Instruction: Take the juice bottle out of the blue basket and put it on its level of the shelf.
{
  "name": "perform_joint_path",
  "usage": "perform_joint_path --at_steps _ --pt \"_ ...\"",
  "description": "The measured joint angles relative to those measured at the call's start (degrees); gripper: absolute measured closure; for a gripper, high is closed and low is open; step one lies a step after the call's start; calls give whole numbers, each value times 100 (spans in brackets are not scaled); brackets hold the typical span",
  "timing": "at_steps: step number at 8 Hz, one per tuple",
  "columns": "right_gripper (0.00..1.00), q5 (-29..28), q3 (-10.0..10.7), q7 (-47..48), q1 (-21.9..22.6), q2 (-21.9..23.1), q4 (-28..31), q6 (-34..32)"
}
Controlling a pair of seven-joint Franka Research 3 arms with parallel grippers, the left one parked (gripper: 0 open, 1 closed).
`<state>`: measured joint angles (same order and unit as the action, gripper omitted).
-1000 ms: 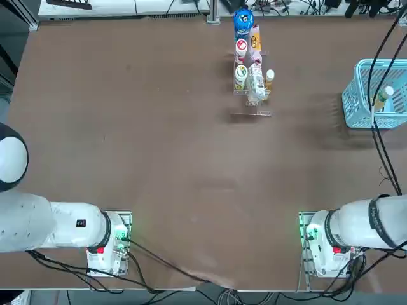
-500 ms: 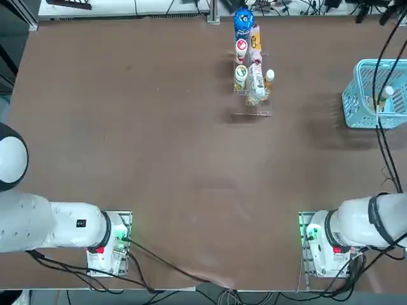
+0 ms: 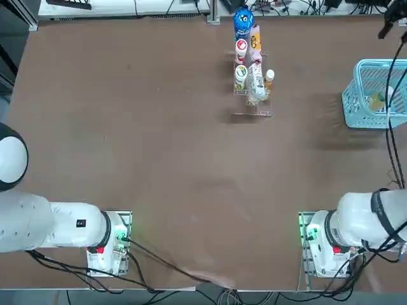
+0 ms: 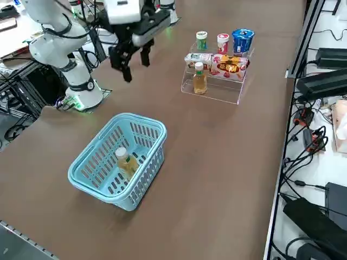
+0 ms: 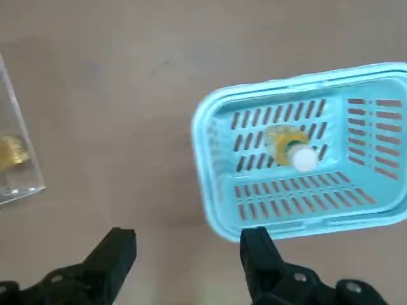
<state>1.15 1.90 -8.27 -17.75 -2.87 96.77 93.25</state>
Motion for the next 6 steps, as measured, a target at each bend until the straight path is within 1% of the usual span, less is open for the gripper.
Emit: perform_joint_path --at_steps 1,3,6 --pt "0 86 1 -259 -193 -63 135 254" --pt "0 135 4 -754 -503 -118 587 927" --pt "0 138 3 -1117 -715 -122 1182 1814"
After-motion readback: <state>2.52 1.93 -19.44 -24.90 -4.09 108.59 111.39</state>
